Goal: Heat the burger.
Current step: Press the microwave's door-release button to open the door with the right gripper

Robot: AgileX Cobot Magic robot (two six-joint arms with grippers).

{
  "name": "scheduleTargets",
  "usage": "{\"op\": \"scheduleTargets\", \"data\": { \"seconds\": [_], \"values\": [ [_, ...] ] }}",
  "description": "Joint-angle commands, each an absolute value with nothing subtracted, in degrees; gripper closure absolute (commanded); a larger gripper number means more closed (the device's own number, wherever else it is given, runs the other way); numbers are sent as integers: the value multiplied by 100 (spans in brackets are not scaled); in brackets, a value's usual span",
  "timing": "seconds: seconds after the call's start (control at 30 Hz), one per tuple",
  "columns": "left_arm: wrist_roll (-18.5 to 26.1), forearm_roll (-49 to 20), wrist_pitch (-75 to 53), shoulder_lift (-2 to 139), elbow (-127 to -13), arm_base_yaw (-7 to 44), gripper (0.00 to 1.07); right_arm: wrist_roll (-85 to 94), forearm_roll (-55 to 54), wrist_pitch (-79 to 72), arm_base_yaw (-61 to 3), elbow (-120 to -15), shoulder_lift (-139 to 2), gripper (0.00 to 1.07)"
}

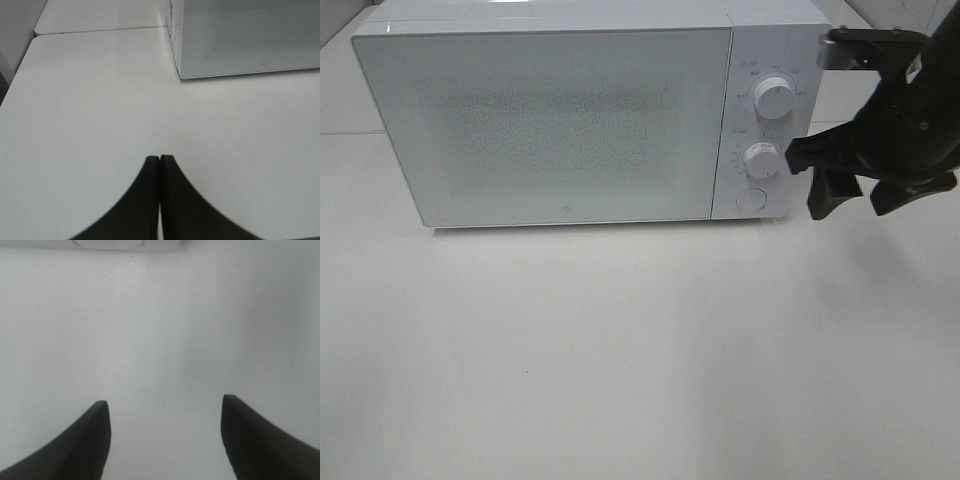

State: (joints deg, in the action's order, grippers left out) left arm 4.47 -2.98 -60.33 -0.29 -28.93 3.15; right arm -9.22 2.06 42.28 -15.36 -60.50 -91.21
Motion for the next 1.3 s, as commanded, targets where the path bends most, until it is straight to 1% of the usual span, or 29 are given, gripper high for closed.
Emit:
{"op": "scheduleTargets", "data": {
  "seconds": [0.03, 0.07, 0.17, 0.2, 0.27, 0.33, 0.4, 0.43, 0.5, 0.53, 0.67, 0.7, 0.73, 0.83, 0.87, 0.9, 0.97, 1.0, 1.03, 1.2, 1.23, 1.27, 1.3],
  "values": [
    [447, -315, -5964, -57, -2888, 309, 106, -888, 0, 4715, -985, -6091, -9007, 48],
    [447, -315, -5964, -57, -2888, 309, 106, -888, 0, 4893, -814, -6091, -8898, 48],
    [447, -315, -5964, -57, -2888, 309, 106, -888, 0, 4968, -751, -6091, -8806, 48],
    [447, -315, -5964, -57, -2888, 309, 106, -945, 0, 5036, -688, -6091, -8577, 48],
    [447, -315, -5964, -57, -2888, 309, 106, -963, 0, 5088, -688, -6091, -8428, 48],
    [447, -315, -5964, -57, -2888, 309, 106, -957, 34, 5483, -699, -6091, -7844, 48],
    [447, -315, -5964, -57, -2888, 309, 106, -957, 52, 5632, -699, -6085, -7689, 48],
    [447, -315, -5964, -57, -2888, 309, 106, -951, 86, 5844, -699, -6033, -7363, 48],
    [447, -315, -5964, -57, -2888, 309, 106, -951, 103, 5890, -699, -5976, -7219, 48],
    [447, -321, -5964, -57, -2888, 309, 106, -951, 120, 5890, -699, -5770, -6835, 48],
    [447, -321, -5964, -57, -2888, 309, 106, -951, 120, 5924, -699, -5386, -6291, 48],
    [447, -321, -5964, -57, -2888, 309, 106, -940, 126, 6033, -699, -5117, -5913, 48],
    [447, -321, -5964, -57, -2888, 309, 106, -940, 126, 6033, -699, -5117, -5913, 48],
    [447, -321, -5964, -57, -2888, 309, 106, -911, 212, 6251, -699, -4544, -5254, 48],
    [447, -321, -5964, -57, -2888, 309, 106, -911, 212, 6251, -699, -4544, -5254, 48],
    [447, -321, -5964, -57, -2888, 309, 106, -900, 332, 6274, -699, -4269, -4882, 48],
    [447, -321, -5964, -57, -2888, 309, 106, -900, 418, 6274, -699, -4120, -4693, 48],
    [453, -321, -5964, -57, -2888, 309, 106, -917, 550, 6274, -699, -3845, -4343, 48],
    [453, -321, -5964, -57, -2888, 309, 106, -917, 550, 6274, -699, -3845, -4343, 48],
    [453, -321, -5964, -57, -2888, 309, 106, -905, 607, 6268, -699, -3243, -3260, 48],
    [453, -321, -5964, -57, -2888, 309, 106, -905, 607, 6268, -699, -3243, -3260, 48],
    [453, -321, -5964, -57, -2888, 309, 106, -865, 602, 6234, -699, -3065, -2853, 48],
    [453, -321, -5964, -57, -2888, 309, 106, -865, 602, 6234, -699, -3065, -2853, 48]
  ]
}}
